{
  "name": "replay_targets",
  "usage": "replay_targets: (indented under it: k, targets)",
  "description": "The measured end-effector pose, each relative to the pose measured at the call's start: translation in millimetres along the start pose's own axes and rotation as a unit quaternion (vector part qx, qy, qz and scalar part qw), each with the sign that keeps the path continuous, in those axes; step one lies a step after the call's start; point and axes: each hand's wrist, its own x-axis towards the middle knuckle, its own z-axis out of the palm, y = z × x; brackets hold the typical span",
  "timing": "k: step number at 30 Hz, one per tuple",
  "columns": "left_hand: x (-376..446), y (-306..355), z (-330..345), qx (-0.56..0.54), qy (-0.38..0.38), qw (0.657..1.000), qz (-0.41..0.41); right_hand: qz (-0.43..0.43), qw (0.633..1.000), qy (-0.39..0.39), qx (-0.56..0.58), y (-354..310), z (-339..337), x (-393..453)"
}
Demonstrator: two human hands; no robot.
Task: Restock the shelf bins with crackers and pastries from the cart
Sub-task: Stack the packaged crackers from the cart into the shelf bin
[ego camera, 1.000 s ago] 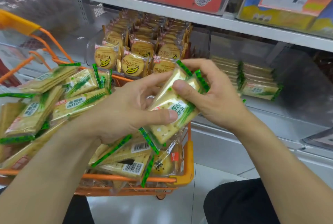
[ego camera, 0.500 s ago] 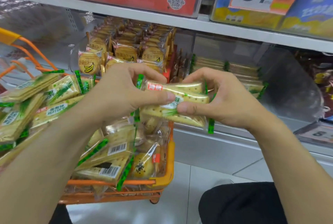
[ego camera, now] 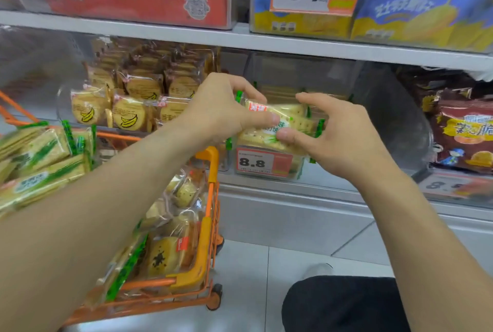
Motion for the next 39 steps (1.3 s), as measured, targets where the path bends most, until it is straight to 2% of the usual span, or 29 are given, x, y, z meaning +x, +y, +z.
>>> replay_targets:
  k: [2, 4, 7, 10, 13, 15, 18, 20, 25, 30, 34, 39]
  targets:
    - [12, 2, 14, 0.029, -0.011, 0.999, 0.018, 0.001, 0.995, -0.023, -0.094, 7, -3, 5]
    - [22, 5, 29, 0.060, -0.029, 0.997, 0.045, -0.001, 0.979, -0.082, -0.184, 16, -3, 12]
    - [35, 6, 52, 0.027, -0.047, 0.995, 0.077, -0.012, 0.974, -0.160, -0.161, 30, -6, 22]
    - [46, 2, 73, -0.025, -0.061, 0.992, 0.110, -0.009, 0.985, -0.129, -0.111, 47, -14, 29]
    - [58, -6, 92, 0.000, -0.065, 0.993, 0.096, 0.020, 0.983, -0.101, -0.154, 70, -14, 36]
    - [65, -12, 102, 0.094, -0.101, 0.989, 0.057, 0.063, 0.972, -0.109, -0.197, 87, -9, 42]
    - [68, -18, 114, 0.278, -0.146, 0.949, 0.010, 0.097, 0.965, -0.119, -0.211, 111, -2, 52]
    - [69, -20, 119, 0.320, -0.172, 0.932, -0.017, 0.122, 0.961, -0.130, -0.211, 116, 0, 57]
    - [78, -26, 125, 0.343, -0.227, 0.910, -0.047, 0.160, 0.946, -0.154, -0.237, 118, 13, 71]
    - [82, -34, 128, 0.336, -0.222, 0.914, -0.041, 0.170, 0.948, -0.130, -0.237, 120, 28, 89]
    - [84, -37, 127, 0.327, -0.222, 0.918, -0.041, 0.220, 0.941, -0.099, -0.238, 125, 27, 87]
    - [83, -36, 128, 0.323, -0.221, 0.919, -0.043, 0.282, 0.918, -0.163, -0.226, 130, 35, 85]
